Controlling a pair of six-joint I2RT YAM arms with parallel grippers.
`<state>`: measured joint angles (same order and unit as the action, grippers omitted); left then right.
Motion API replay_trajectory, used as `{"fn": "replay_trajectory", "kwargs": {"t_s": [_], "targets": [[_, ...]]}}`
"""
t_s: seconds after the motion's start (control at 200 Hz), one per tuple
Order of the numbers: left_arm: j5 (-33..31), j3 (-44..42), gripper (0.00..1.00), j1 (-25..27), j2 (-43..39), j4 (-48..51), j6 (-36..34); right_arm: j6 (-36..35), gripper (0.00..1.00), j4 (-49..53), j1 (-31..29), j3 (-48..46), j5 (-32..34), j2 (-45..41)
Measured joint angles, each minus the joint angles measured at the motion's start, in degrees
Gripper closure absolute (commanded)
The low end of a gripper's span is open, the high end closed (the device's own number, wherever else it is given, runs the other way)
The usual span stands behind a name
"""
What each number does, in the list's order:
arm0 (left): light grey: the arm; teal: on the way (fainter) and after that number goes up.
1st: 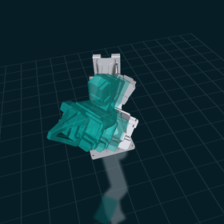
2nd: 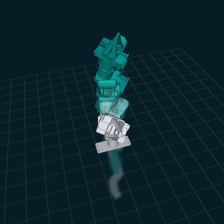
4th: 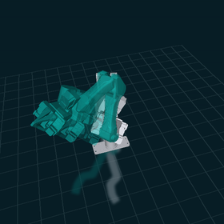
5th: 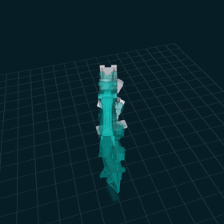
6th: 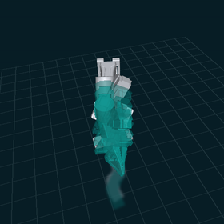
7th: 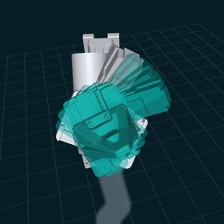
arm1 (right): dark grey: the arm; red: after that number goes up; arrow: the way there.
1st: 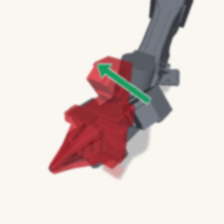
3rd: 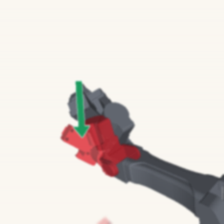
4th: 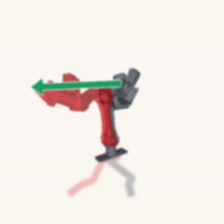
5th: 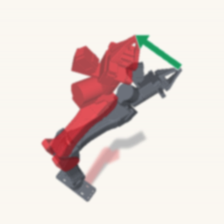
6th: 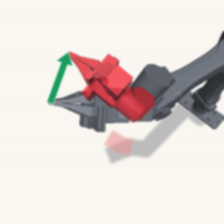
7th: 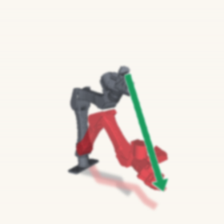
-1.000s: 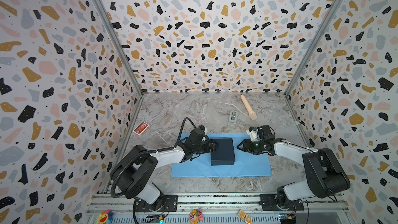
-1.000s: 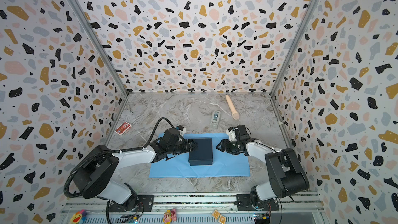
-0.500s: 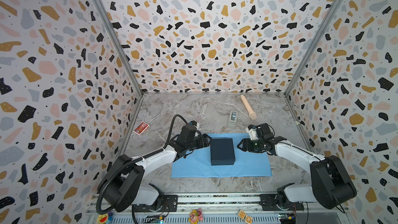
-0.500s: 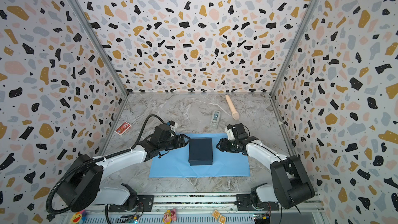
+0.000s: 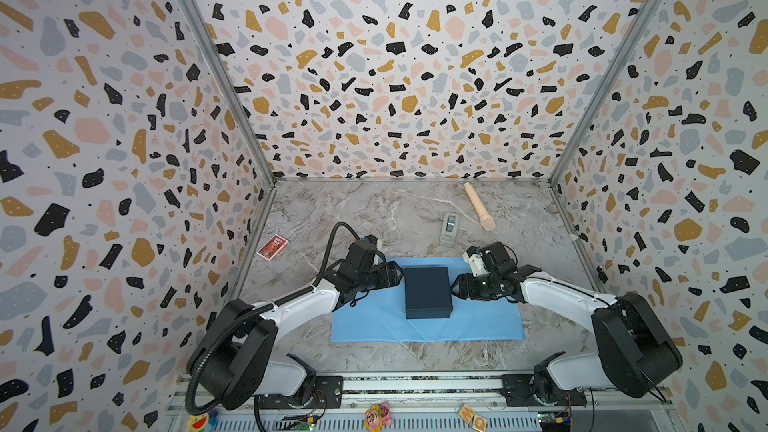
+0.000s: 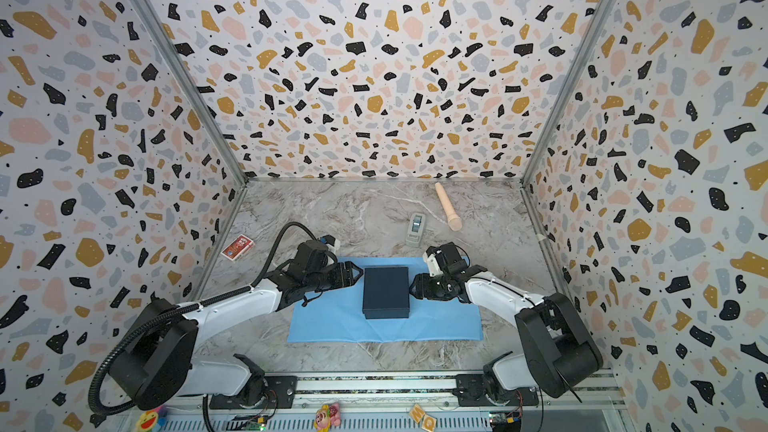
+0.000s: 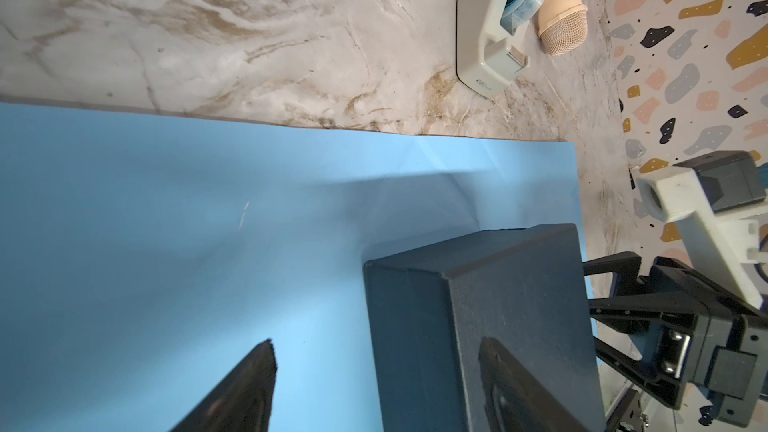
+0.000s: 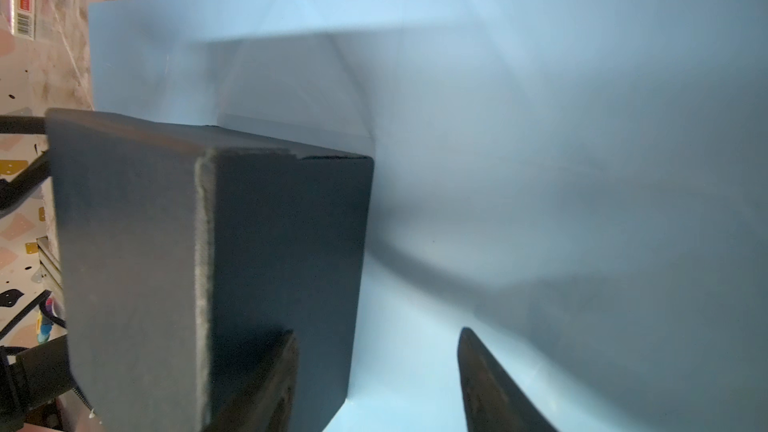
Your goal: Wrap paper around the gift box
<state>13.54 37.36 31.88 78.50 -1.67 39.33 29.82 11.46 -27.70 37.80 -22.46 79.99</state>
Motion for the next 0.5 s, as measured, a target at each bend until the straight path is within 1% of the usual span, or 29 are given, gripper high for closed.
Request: {"fn": "replay_trajectory", "kwargs": {"t_s": [0.25,0.38,0.496], "targets": [[-0.37,0.09,0.23,-0.04,-0.11,0.83,-0.81,0.31,0.38,-0.04,-0.39,-0.04,0.48,0.0],[-0.35,0.15,0.22,-0.07,-0.68,1.44,-1.03,-0.35,0.33,1.31,0.28,0.02,1.9,0.0],[0.24,0.48,0.21,-0.07,-1.55,1.7,-1.18,-1.44,0.24,4.02,2.49,0.87,4.57,-0.5]]}}
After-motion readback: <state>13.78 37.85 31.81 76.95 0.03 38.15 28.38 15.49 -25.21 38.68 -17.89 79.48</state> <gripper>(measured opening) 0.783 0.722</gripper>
